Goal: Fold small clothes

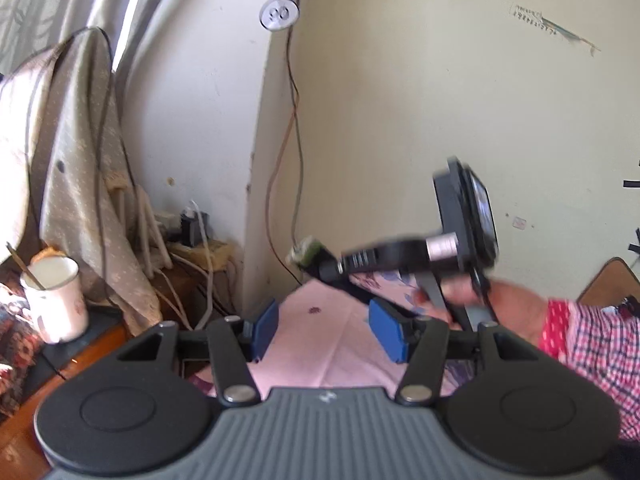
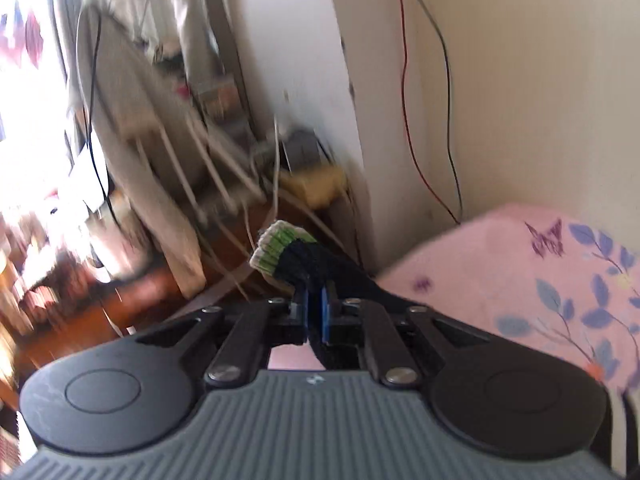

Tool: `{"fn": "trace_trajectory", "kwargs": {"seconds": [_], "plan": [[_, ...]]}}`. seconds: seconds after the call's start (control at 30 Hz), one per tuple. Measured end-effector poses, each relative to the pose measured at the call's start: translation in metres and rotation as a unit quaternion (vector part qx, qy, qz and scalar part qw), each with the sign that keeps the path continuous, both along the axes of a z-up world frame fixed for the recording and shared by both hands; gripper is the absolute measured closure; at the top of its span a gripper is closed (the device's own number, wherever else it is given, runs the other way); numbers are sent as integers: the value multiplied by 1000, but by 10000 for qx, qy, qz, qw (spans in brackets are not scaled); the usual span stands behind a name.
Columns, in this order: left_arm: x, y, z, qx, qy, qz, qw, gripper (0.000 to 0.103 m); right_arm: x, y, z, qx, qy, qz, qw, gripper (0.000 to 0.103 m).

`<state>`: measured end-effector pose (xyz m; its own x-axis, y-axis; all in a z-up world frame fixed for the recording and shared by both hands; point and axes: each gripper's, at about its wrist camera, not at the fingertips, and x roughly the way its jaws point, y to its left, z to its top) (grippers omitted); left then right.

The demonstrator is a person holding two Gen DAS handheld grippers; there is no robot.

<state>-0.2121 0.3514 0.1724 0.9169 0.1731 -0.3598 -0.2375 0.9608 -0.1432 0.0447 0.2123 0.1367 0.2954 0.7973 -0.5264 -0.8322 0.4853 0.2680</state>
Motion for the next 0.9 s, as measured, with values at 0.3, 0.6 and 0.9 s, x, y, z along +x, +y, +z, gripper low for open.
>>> {"fn": "trace_trajectory", "kwargs": {"seconds": [0.3,0.6,0.9], "plan": [[85,-47,-25,-360,325,-1030,9935,51,92,-210,11,741,116,-1515,9856,93],[287,-118,-101,-1386,1632,-2078,9544,39,101,-448,-54,407,307,-3507,9351,80],[357,-165,-166,-1965,2123,-2477,9246,59,114,-501,-81,-334,47,-3768,9257,56]]}}
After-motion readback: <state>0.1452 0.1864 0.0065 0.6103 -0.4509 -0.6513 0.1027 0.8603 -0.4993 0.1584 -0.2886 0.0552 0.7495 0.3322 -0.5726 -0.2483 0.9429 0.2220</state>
